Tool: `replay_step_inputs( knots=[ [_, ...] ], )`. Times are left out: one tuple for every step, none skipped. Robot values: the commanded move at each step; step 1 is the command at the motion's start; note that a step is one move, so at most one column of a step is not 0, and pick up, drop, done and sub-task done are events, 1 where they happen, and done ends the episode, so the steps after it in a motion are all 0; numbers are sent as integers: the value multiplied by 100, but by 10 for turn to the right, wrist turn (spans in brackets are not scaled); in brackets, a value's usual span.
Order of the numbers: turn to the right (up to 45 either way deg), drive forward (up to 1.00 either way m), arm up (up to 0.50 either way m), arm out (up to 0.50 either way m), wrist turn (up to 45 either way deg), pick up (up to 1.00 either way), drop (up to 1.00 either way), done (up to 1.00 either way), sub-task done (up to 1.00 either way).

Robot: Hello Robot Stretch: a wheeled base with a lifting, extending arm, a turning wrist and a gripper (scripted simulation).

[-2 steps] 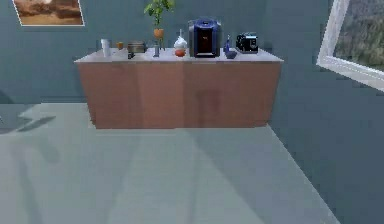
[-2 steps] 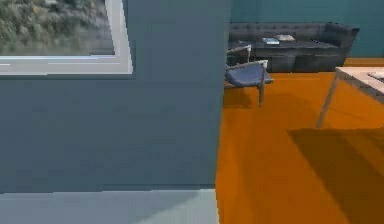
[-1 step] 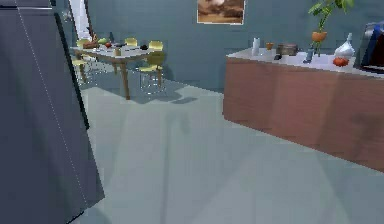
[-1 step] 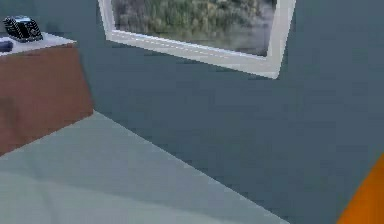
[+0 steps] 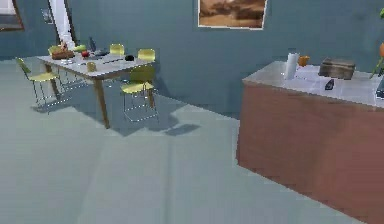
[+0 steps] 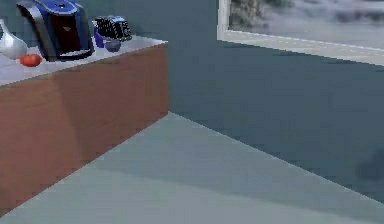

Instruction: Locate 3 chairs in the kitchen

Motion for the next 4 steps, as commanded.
replay_step_inputs(
  knots=[
    [-60,0,0,0,0,0,0,0,0],
    [0,55,0,0,0,0,0,0,0],
    [-30,0,0,0,0,0,0,0,0],
    [0,100,0,0,0,0,0,0,0]
  ],
)
